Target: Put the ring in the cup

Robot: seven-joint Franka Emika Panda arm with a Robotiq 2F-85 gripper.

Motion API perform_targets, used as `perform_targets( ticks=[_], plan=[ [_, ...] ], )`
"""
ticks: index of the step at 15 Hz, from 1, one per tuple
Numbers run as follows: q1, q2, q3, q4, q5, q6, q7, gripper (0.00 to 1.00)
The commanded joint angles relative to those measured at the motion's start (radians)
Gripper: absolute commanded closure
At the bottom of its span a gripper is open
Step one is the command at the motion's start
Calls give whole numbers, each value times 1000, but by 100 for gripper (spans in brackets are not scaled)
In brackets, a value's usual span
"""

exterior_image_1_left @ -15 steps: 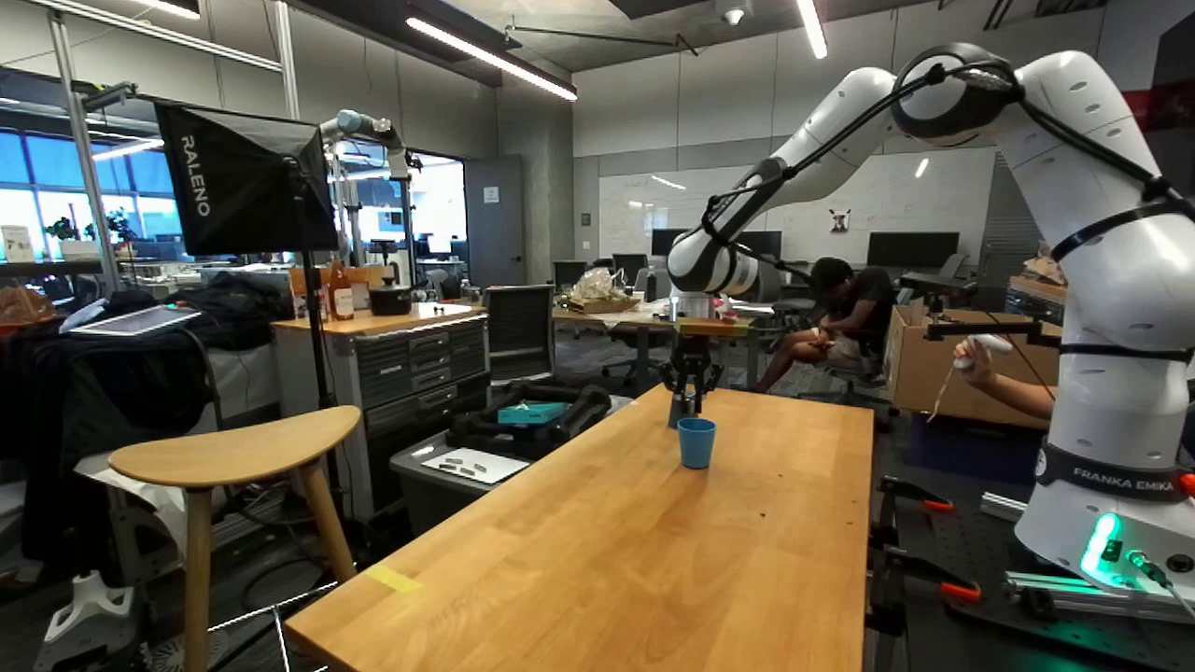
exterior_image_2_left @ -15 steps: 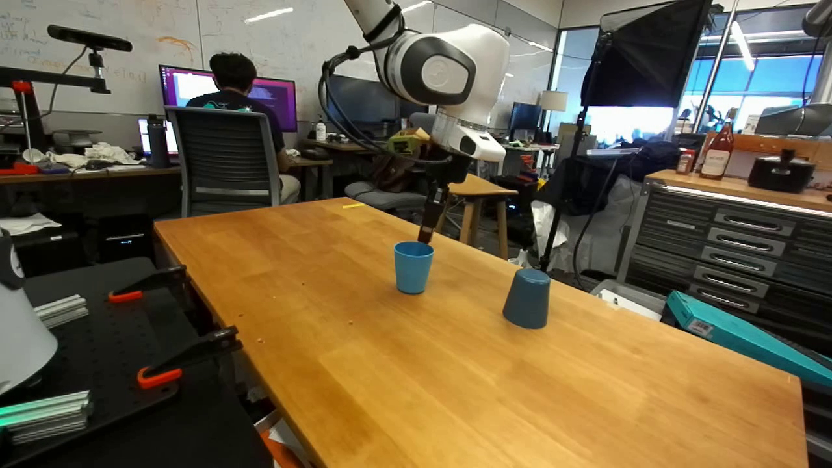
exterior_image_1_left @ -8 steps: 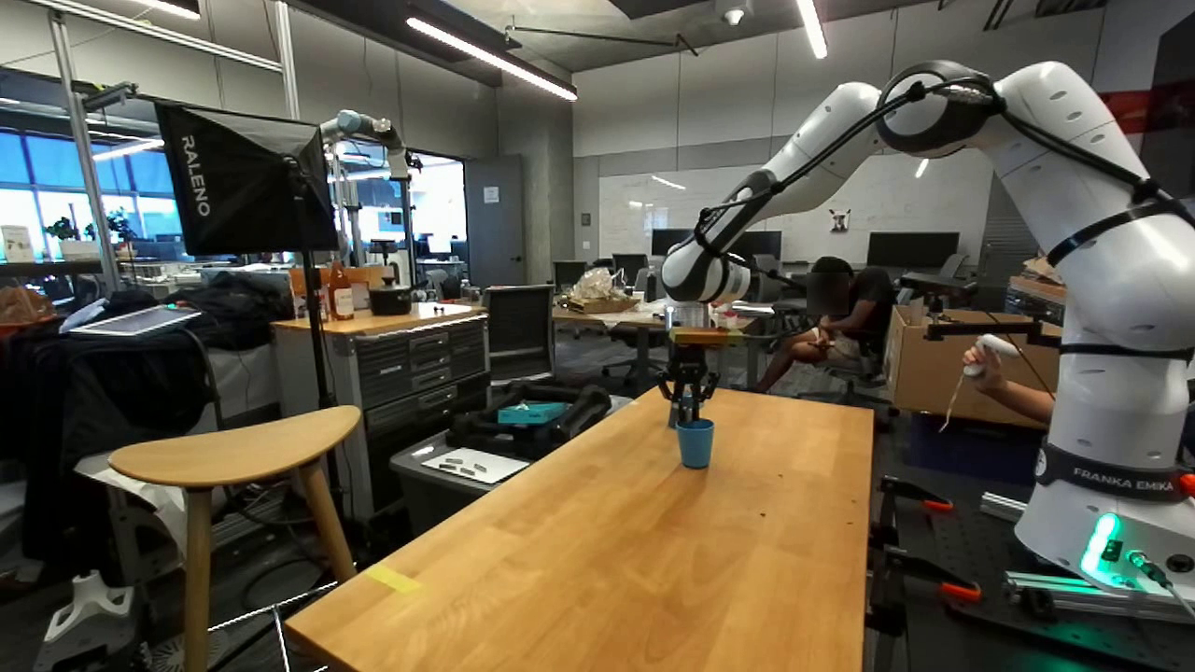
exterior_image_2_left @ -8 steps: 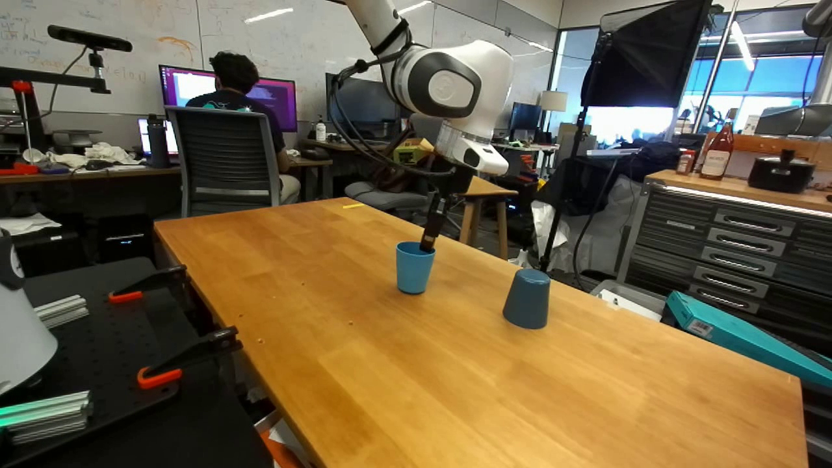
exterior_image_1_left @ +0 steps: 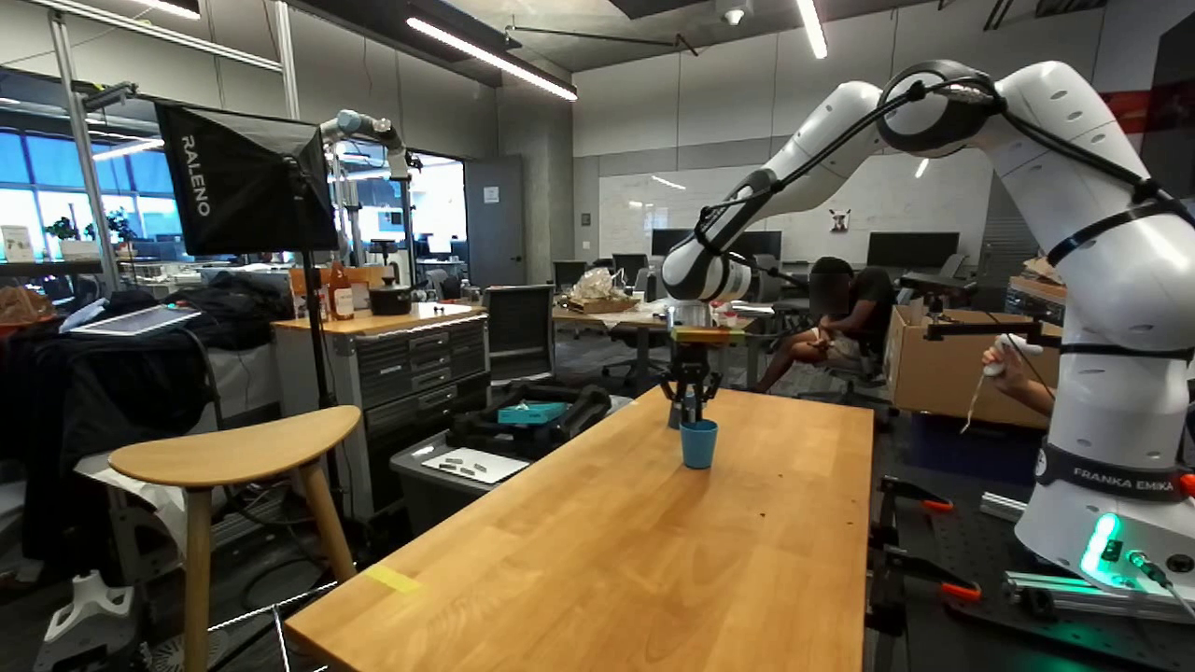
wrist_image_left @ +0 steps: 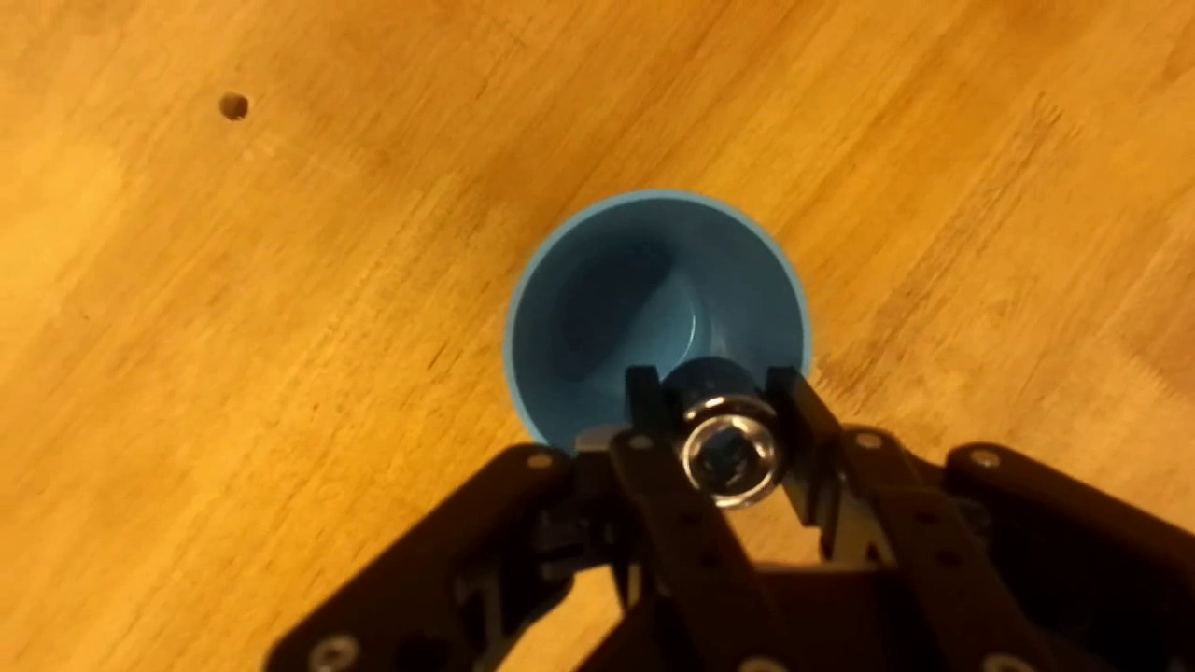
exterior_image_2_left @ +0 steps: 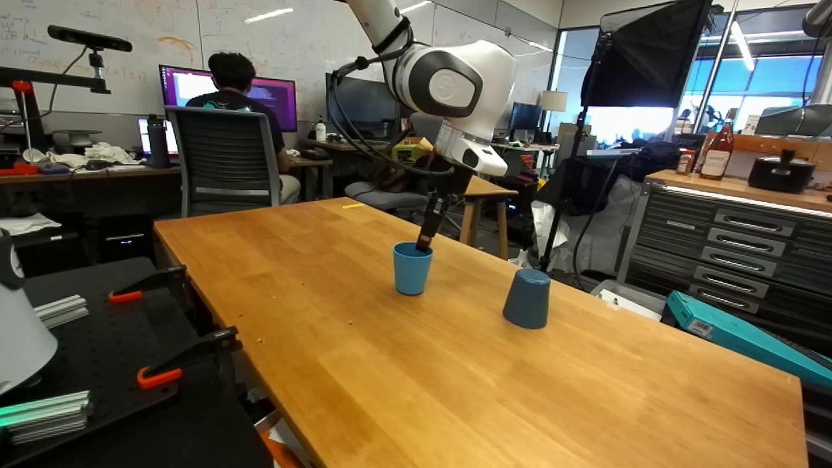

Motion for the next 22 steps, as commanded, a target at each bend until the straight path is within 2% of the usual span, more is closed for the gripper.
perform_targets(
  ticks=[1,12,13,22],
  plan=[
    [-21,-4,-5,-14,34,-53,-23,91],
    [-55,-36,-11,-46,49,-93,-50,91],
    [-69,-18,-17,-5,43,-123,-62,91],
    [-45,-203,-3,-157,50,-120,-118,91]
  ],
)
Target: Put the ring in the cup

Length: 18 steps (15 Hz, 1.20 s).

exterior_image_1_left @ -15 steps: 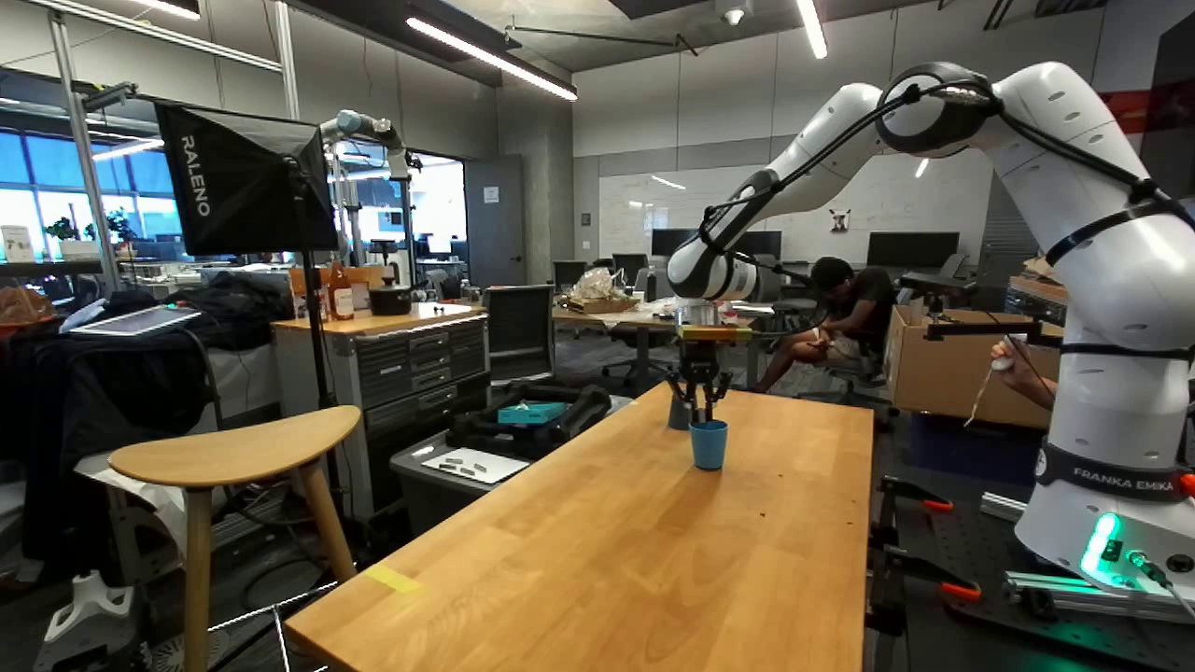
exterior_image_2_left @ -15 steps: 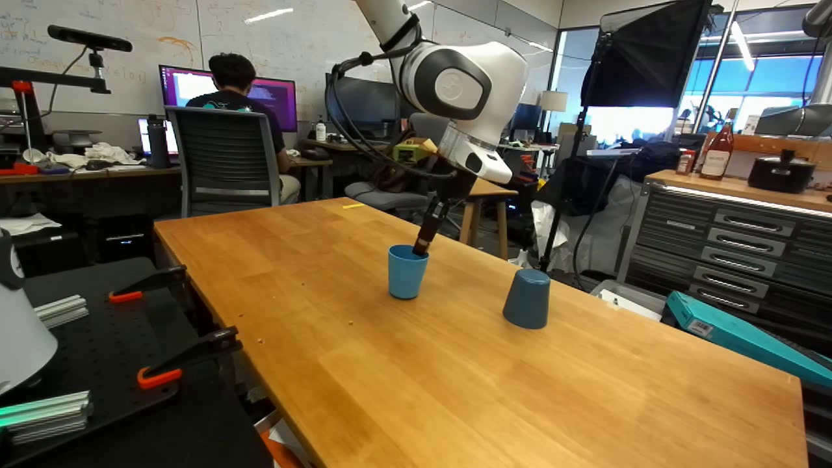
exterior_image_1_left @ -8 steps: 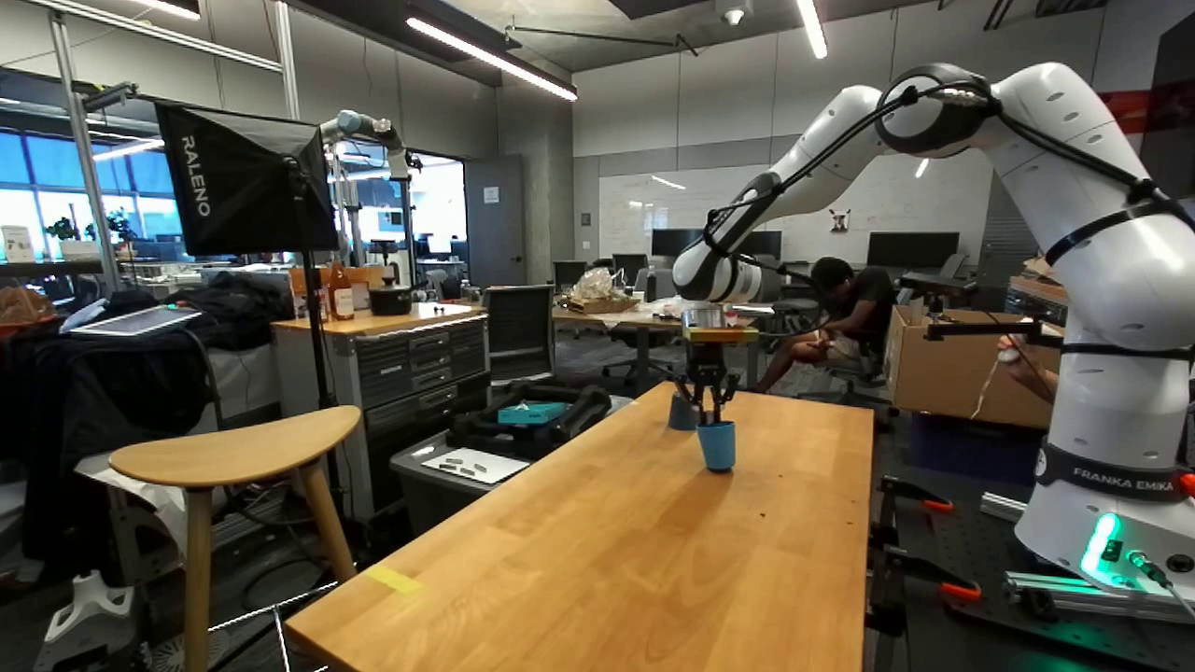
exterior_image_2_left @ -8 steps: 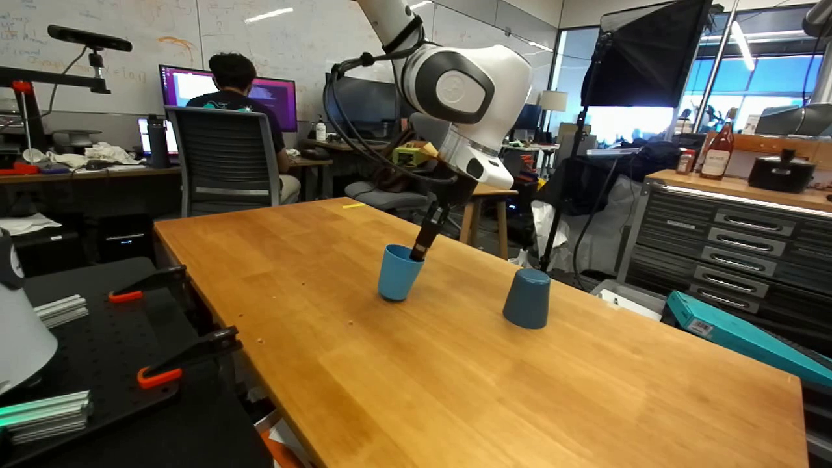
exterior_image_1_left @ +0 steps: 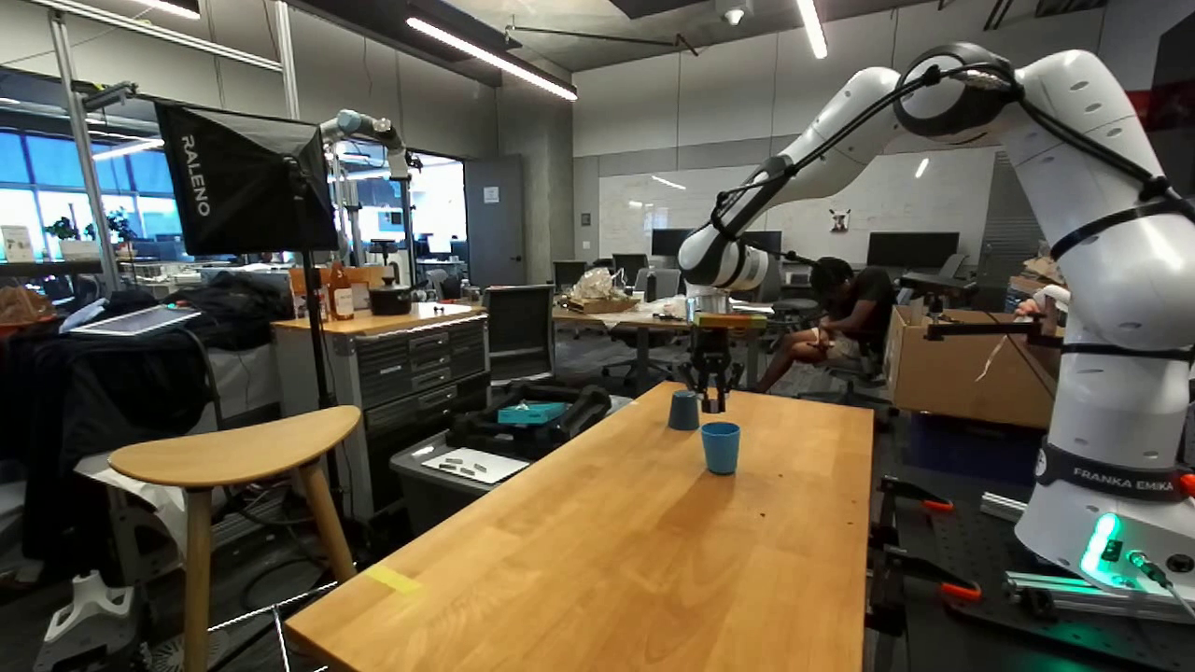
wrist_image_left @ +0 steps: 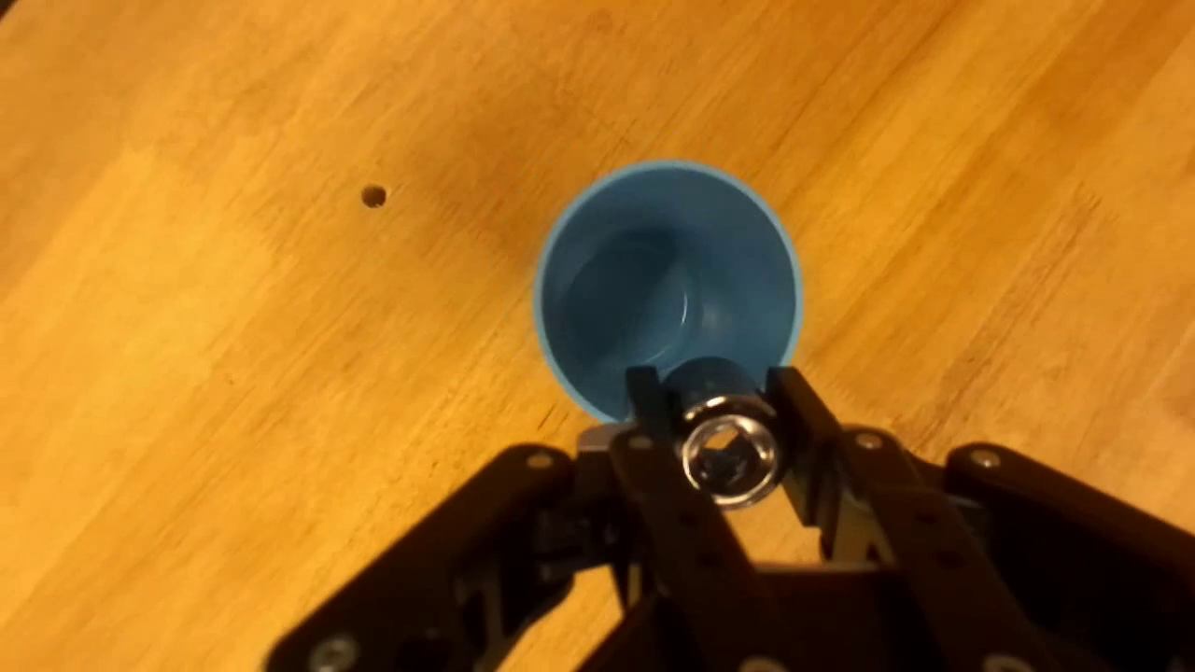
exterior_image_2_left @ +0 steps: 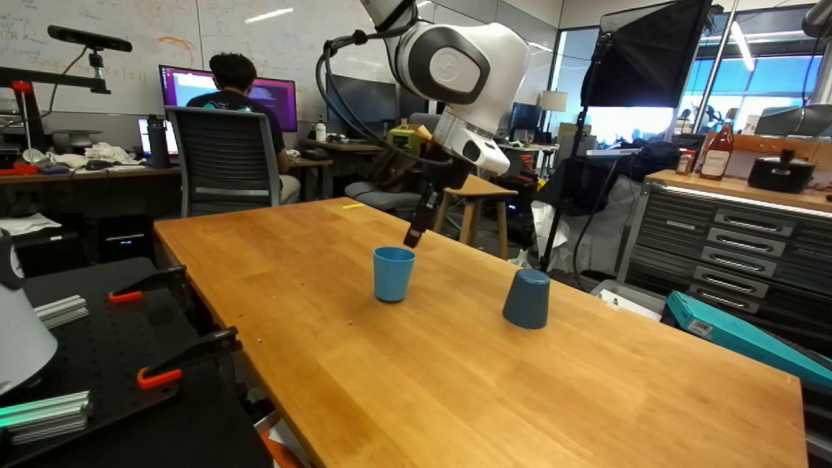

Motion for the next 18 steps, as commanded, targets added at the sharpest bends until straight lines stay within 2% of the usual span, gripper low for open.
perform_targets(
  ticks=[1,5,9,18],
  plan=[
    [10,-135,4,-100,29,-21,-50,91],
    [20,-167,8,-143,31,-16,-50,91],
    [27,-136,5,-143,27,3,-35,91],
    [19,-35,-6,-80,22,27,-26,90]
  ],
)
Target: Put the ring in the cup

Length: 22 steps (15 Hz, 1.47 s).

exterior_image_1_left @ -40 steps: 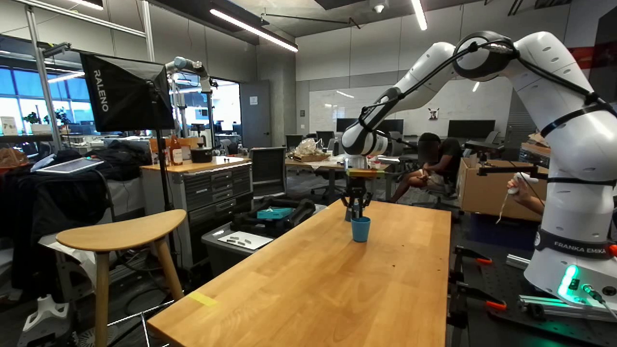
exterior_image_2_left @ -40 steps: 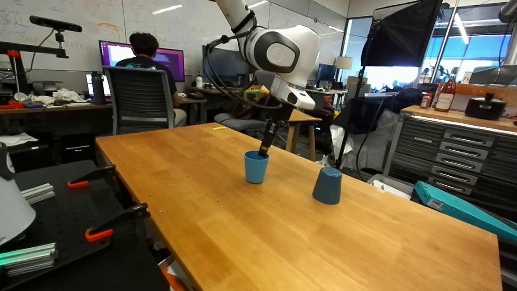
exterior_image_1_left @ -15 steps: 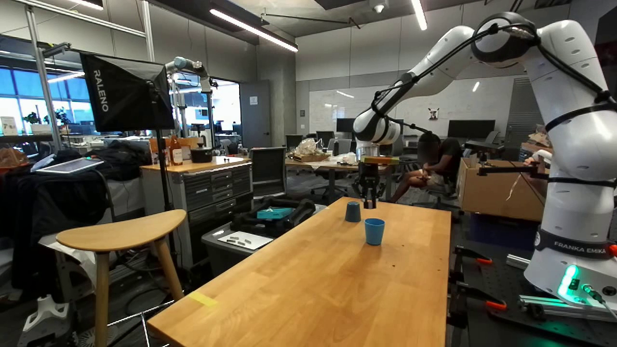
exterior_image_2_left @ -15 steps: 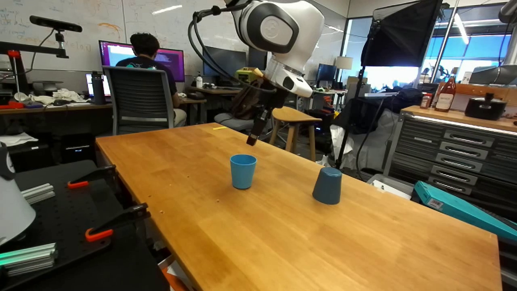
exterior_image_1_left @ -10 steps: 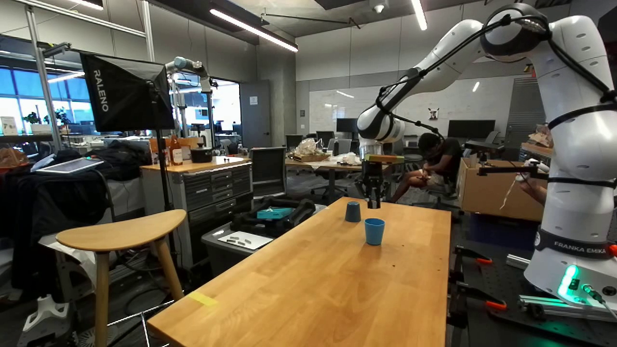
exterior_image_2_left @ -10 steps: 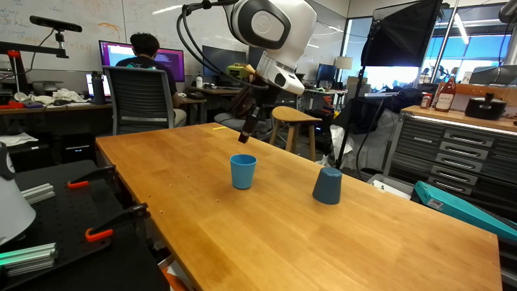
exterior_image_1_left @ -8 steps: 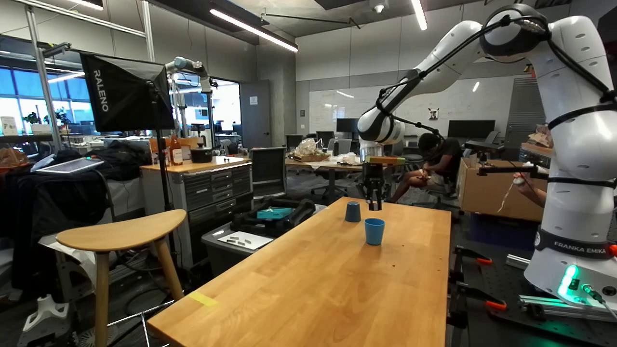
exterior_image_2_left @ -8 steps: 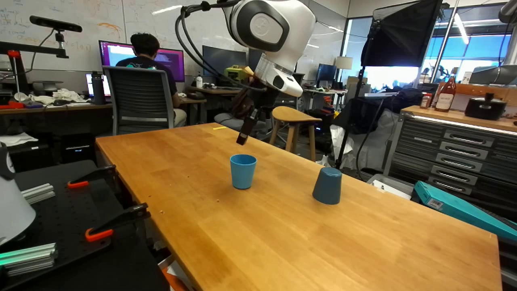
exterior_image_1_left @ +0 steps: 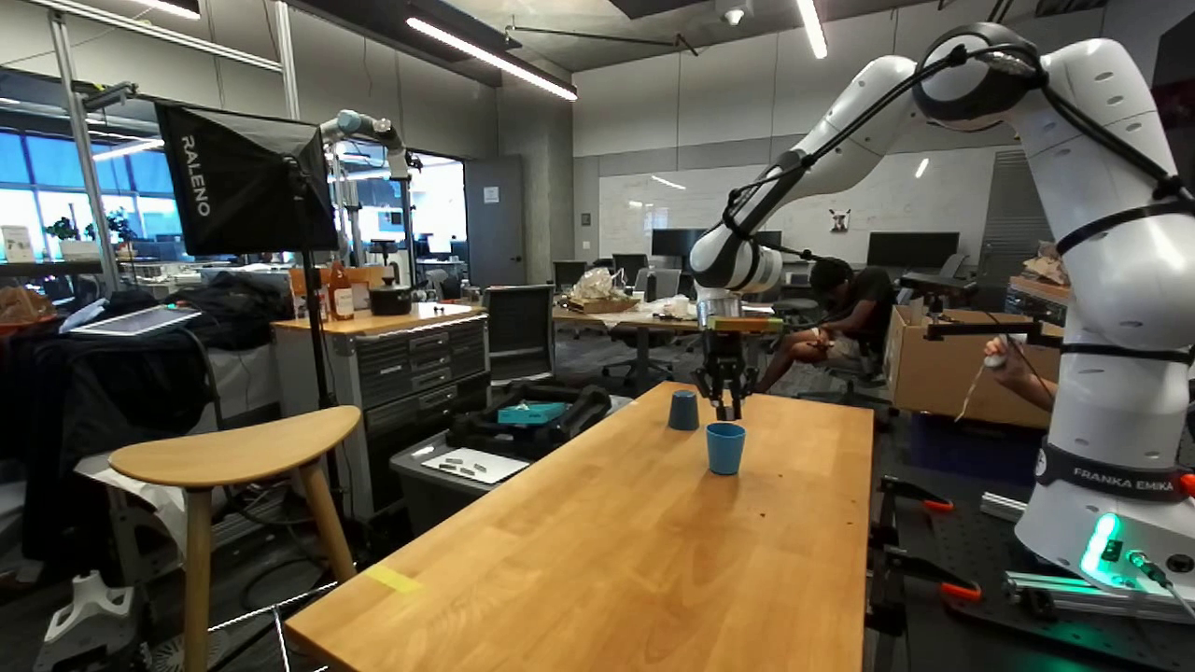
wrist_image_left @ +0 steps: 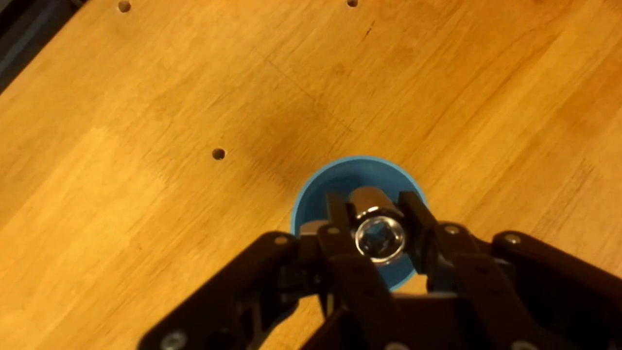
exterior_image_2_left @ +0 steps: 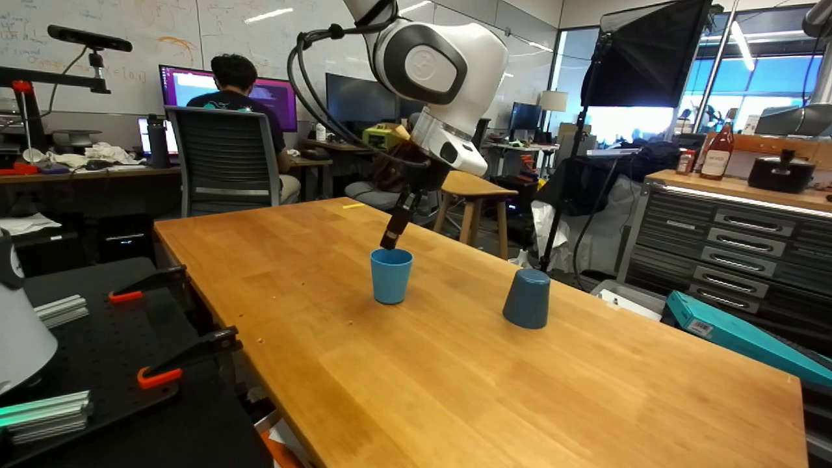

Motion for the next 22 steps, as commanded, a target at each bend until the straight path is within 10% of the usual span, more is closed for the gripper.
perform_targets(
  ticks=[1,5,6,7,12,13,15,20,21,22],
  plan=[
    [1,37,-10,43,21,9,1,85],
    [1,60,-11,59,16,19,1,89],
    [1,64,-12,64,14,12,3,82],
    [-2,78,-12,74,16,16,-2,44],
    [1,75,-9,67,17,19,-3,12],
    [2,70,-10,61,15,24,-5,55],
    [3,55,-8,49,17,26,-8,51],
    [7,-15,-9,13,10,12,-15,90],
    [9,-41,-12,3,-1,3,-15,52],
    [15,-70,-18,-6,-22,-3,-12,51]
  ],
)
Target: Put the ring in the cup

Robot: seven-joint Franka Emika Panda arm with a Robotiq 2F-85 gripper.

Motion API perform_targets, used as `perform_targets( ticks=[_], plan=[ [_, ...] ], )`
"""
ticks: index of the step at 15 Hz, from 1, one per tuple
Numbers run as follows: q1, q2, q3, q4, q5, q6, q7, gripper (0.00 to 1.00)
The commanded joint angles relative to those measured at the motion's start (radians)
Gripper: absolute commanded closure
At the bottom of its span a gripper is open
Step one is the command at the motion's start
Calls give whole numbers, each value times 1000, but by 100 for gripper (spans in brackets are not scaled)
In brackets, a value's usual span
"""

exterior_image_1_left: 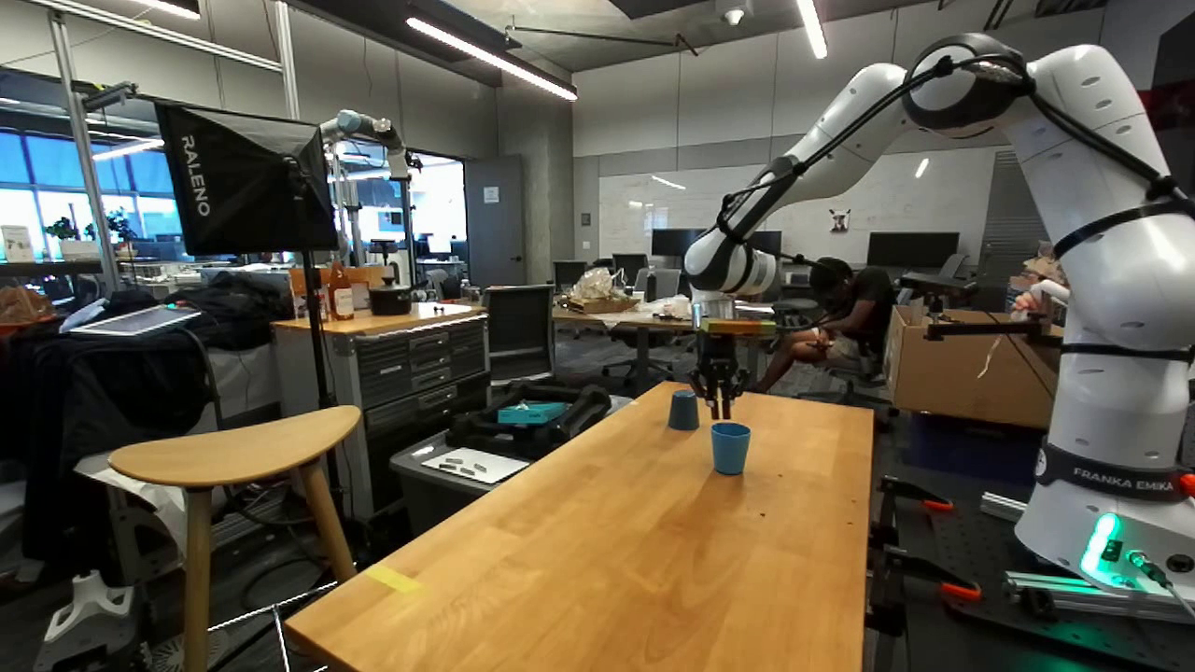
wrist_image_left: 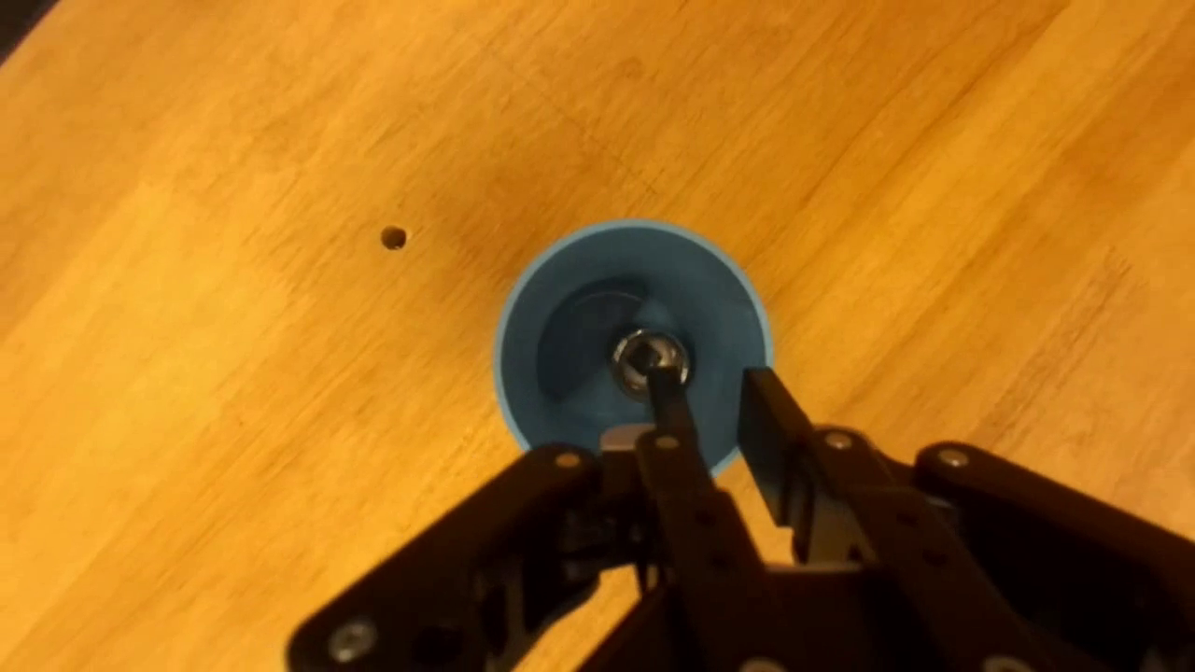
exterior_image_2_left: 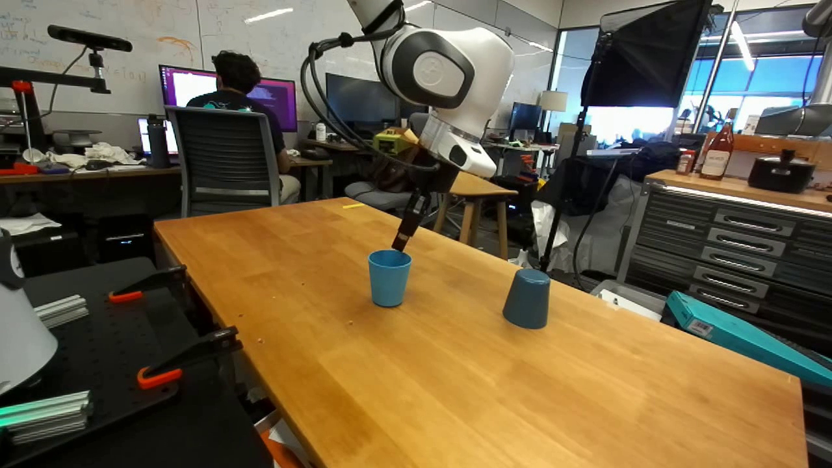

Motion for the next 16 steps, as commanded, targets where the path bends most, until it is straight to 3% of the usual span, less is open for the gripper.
perform_targets(
  ticks=[1,8,16],
  plan=[
    [16,-136,-16,-57,-38,-33,-14,51],
    [19,-377,-20,-95,-333,-192,-30,1],
    [6,-398,-10,-80,-351,-223,-38,0]
  ],
)
